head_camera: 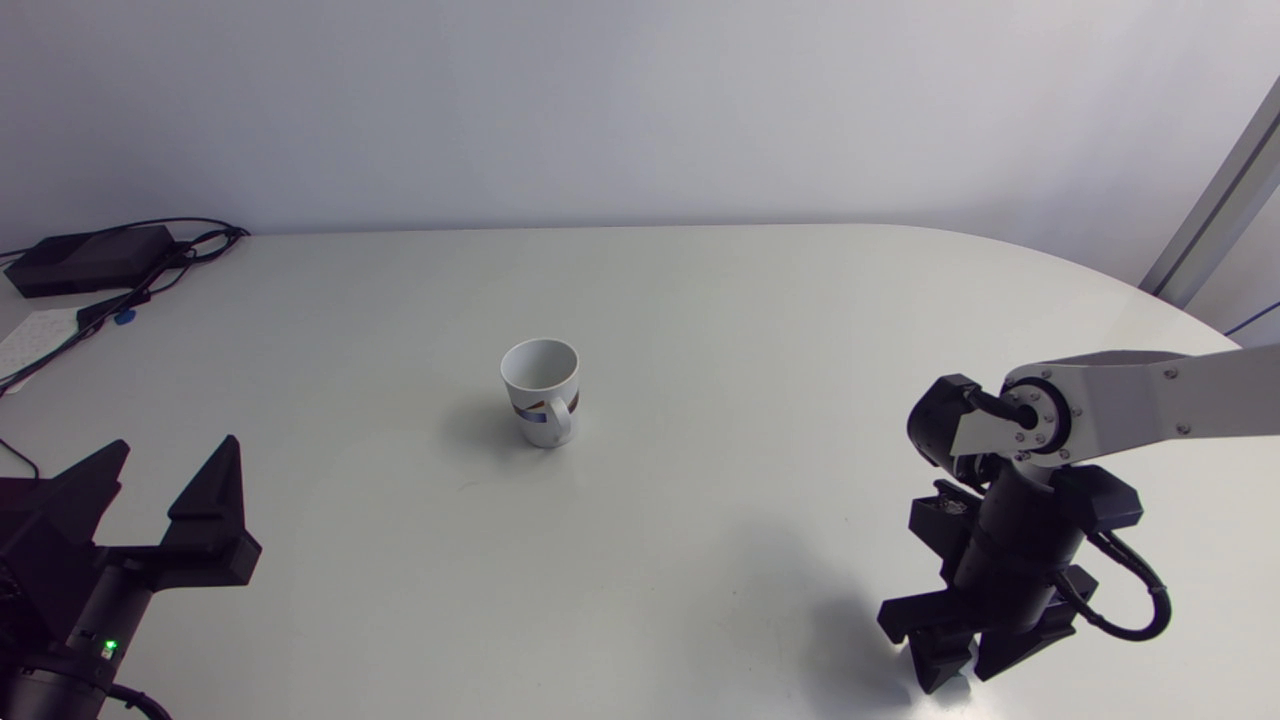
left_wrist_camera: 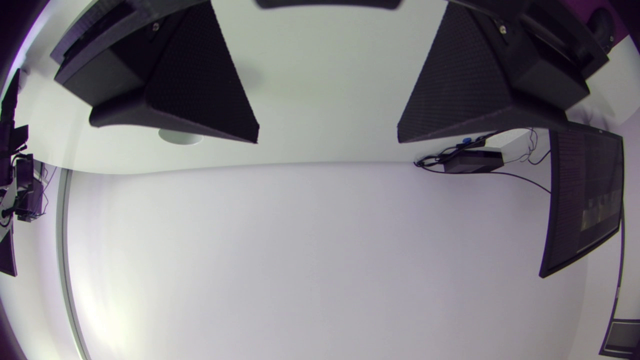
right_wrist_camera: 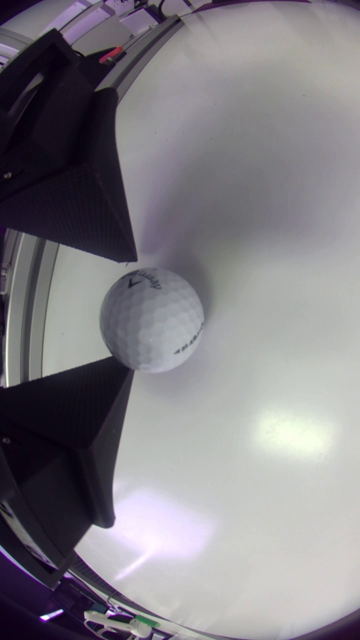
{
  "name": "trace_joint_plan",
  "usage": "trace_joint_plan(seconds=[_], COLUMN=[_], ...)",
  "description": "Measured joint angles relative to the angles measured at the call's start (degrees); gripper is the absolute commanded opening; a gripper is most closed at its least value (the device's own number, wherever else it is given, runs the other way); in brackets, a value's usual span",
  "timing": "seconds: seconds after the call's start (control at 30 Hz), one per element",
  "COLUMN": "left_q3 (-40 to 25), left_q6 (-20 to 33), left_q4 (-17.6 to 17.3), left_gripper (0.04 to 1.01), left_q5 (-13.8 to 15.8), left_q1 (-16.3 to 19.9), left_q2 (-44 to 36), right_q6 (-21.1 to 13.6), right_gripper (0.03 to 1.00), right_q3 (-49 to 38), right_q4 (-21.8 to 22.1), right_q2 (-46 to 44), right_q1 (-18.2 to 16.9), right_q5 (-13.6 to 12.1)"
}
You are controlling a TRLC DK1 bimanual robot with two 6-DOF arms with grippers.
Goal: Pick up the white golf ball from the table and place it into the cup.
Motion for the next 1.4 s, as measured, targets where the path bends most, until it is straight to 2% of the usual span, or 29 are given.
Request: trace_joint_plan(seconds=[0.17,0.43,0.57,0.7,0.9,1.33,1.4], left_q3=[0.00,0.00,0.00,0.00,0.00,0.00,0.00], left_q6=[0.00,0.00,0.00,0.00,0.00,0.00,0.00], left_q4=[0.00,0.00,0.00,0.02,0.02,0.00,0.02], left_gripper=[0.993,0.993,0.993,0.993,0.993,0.993,0.993], left_q5=[0.00,0.02,0.02,0.02,0.00,0.00,0.02], left_q1=[0.00,0.00,0.00,0.00,0.00,0.00,0.00], left_q2=[0.00,0.00,0.00,0.00,0.00,0.00,0.00], right_q6=[0.02,0.04,0.04,0.09,0.26,1.33,1.36], right_gripper=[0.669,0.669,0.669,0.685,0.710,0.713,0.739], right_q3=[0.00,0.00,0.00,0.00,0.00,0.00,0.00], right_q4=[1.49,2.14,3.21,4.11,4.15,5.62,5.64], right_q2=[0.35,0.42,0.42,0.42,-0.31,-2.32,-2.80], right_q1=[0.15,-0.20,-0.22,-0.22,-0.15,1.31,1.70], right_q5=[0.26,2.60,2.82,2.86,4.37,4.74,4.74])
